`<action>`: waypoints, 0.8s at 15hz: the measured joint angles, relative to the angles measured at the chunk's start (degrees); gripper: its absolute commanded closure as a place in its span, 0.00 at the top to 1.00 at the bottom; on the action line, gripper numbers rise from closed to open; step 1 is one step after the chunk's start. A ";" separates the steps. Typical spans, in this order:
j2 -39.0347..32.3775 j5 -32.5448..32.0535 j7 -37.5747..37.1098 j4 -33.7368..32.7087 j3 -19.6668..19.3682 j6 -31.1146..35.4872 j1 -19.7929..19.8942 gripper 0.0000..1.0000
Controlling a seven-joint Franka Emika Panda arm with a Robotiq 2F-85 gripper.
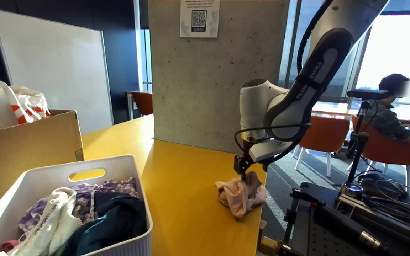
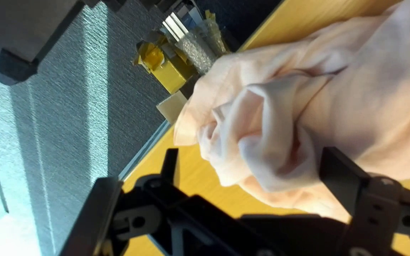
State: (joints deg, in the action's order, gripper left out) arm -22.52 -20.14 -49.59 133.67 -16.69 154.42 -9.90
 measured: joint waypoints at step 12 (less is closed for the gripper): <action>-18.90 9.65 2.82 -7.81 -0.06 15.16 -2.35 1.00</action>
State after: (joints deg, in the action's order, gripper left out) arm -41.42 -10.50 -46.77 125.85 -16.75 169.58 -12.25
